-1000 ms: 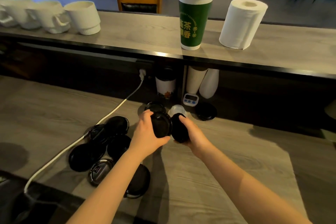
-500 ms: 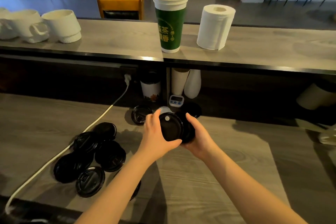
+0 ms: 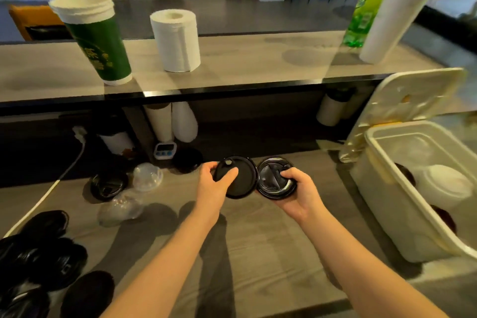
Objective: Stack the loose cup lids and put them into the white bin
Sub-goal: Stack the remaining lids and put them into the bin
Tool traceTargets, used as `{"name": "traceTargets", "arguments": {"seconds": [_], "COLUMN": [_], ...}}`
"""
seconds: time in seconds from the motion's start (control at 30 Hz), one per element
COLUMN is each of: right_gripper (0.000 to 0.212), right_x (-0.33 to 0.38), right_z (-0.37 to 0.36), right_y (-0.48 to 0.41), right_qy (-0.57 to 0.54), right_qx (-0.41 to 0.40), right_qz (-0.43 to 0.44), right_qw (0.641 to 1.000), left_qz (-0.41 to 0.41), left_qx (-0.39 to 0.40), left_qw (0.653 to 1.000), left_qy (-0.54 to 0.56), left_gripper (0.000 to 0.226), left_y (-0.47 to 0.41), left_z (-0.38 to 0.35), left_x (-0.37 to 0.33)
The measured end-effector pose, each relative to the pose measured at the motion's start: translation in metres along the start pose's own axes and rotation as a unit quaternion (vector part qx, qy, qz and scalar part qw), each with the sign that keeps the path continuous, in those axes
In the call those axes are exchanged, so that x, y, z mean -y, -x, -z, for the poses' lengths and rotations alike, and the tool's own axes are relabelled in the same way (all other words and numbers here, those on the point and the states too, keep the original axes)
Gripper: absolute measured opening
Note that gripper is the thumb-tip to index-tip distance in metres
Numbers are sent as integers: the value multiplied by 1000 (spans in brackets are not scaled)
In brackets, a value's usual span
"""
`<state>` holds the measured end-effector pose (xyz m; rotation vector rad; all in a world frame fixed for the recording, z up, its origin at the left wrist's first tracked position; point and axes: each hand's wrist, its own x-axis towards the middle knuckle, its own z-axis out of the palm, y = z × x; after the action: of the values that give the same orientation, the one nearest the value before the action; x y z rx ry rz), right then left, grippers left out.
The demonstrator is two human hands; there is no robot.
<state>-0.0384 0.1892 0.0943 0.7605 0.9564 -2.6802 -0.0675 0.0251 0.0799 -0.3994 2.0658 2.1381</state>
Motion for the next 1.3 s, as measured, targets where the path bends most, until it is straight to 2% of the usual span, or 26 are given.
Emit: {"name": "traceTargets", "arguments": {"seconds": [0.13,0.27,0.5,0.73,0.9,1.1,1.2,1.3], "right_gripper": [29,22,24,22,18,22,28,32], "right_x": [47,99,196,255,268,283,291,295], "right_z": [39,76,139,218,241,226,211,198], "right_y": [15,36,64,65,63,35,18,0], "right_qy": [105,256,336,418,465,512,549,637], "right_qx": [-37,-86,-117,-161,-126,-99,-43,-17], "right_qz": [71,179,308,256,268,265,219,145], "right_qw": [991,946,882,857,835,811,805,757], "left_qz": [-8,-17,-23,-22,-15,-18,-25,-32], "left_qx": [49,70,119,138,127,97,79,64], "left_qw": [998,996,992,990,992,995,996,997], "left_qy": [25,50,39,26,22,15,15,5], "left_gripper": [19,14,14,12,12,13,16,17], "left_y": [11,26,52,68,75,69,66,64], "left_z": [-63,-122,-213,-278,-298,-302,-301,-298], "left_x": [-10,-16,-15,-5,3,3,2,2]}}
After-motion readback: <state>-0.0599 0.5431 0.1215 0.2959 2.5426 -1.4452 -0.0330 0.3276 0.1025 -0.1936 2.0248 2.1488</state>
